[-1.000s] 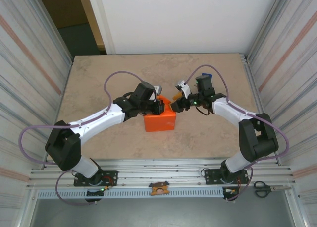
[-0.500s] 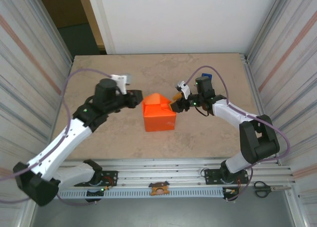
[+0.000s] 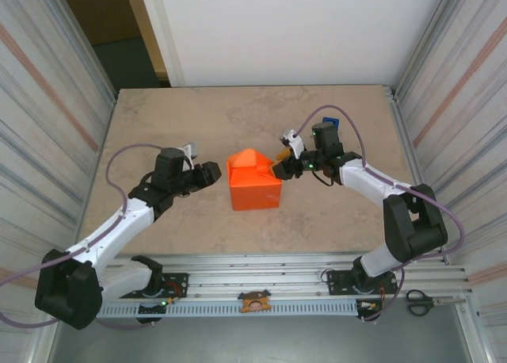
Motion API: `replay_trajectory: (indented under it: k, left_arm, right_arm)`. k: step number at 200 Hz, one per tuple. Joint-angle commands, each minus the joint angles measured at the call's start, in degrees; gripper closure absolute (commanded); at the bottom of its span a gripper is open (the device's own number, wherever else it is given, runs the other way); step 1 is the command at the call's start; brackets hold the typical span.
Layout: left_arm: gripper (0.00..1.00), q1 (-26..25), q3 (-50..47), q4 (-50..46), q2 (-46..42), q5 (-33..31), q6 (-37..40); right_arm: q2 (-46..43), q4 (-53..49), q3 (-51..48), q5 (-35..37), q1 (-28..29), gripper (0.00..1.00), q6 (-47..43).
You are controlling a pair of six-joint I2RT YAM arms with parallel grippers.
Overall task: Wrap the gift box in paper
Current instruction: Fold the seventh fold of the wrapping paper on the gift box.
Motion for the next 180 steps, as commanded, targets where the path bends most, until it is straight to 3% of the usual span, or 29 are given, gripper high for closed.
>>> replay_trajectory:
  k: [1, 96, 132, 180]
  left_arm:
    - [0.52, -1.2, -0.6, 6.6, 1.1, 1.8, -1.7]
    - [0.51, -5.3, -1.6, 7.9, 5.2, 0.4, -0.9]
    - [0.47, -4.6, -1.8, 7.6, 2.6, -1.3, -0.1]
    - [0.42, -2.0, -1.0, 10.9, 4.5, 2.1, -1.4]
  right_arm:
    - [1.1, -6.9, -2.9, 3.1, 1.6, 0.45, 0.2]
    - [0.8, -7.4, -2.7, 2.6, 1.6, 0.45, 0.4]
    - [0.9, -7.7, -2.8, 2.7, 1.6, 0.45, 0.4]
    - [0.9, -7.7, -2.8, 2.8, 1.6, 0.45, 0.5]
